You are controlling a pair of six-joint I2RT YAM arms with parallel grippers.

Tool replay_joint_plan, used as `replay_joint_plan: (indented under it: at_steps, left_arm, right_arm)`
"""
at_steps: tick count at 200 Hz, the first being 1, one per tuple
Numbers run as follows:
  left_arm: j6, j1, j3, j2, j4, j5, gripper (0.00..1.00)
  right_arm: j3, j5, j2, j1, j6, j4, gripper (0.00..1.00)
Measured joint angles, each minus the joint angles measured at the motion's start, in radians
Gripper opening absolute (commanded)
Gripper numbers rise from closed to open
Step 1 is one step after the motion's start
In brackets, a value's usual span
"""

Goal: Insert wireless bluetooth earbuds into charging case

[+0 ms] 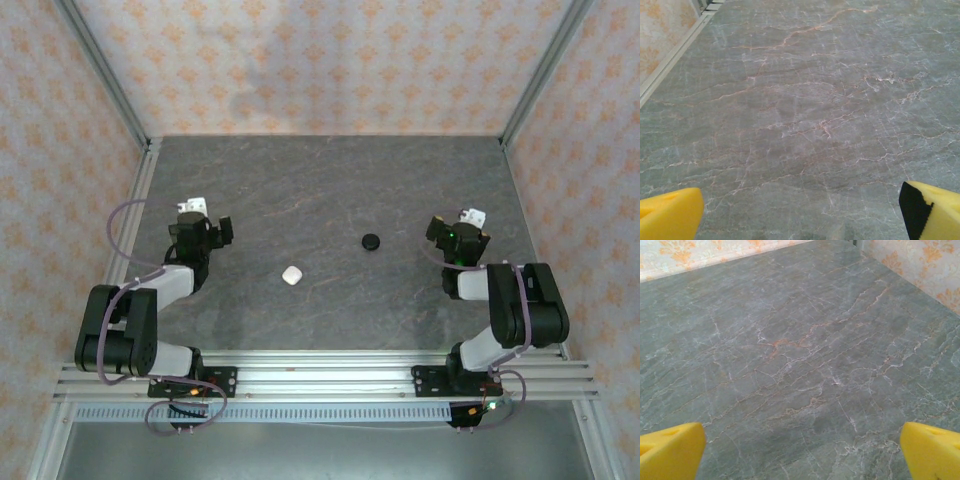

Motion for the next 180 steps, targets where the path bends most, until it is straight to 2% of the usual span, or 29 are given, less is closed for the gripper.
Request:
replay_joint_plan:
  at_steps: [30, 66, 96, 112, 180]
  left_arm:
    - [-0.010, 0.000, -0.034, 0.019, 0.074, -0.010, 1.00]
    - [0.005, -0.017, 0.002, 0.082, 0.079, -0.008, 1.00]
    - [0.017, -0.024, 0.000, 0.084, 0.097, 0.010, 1.00]
    - [0.024, -0.024, -0.032, 0.093, 0.179, 0.019, 1.00]
    - [0.039, -0.040, -0.048, 0.109, 0.219, 0.016, 1.00]
  right_arm:
    - [0.000, -0.010, 0.000, 0.000, 0.000, 0.036, 0.99]
    - [-0.001, -0.017, 0.000, 0.000, -0.003, 0.046, 0.99]
    - [-0.001, -0.027, 0.000, 0.002, -0.005, 0.046, 0.99]
    - [-0.001, -0.030, 0.000, 0.003, -0.007, 0.046, 0.99]
    - [-0.001, -0.031, 0.000, 0.003, -0.007, 0.046, 0.99]
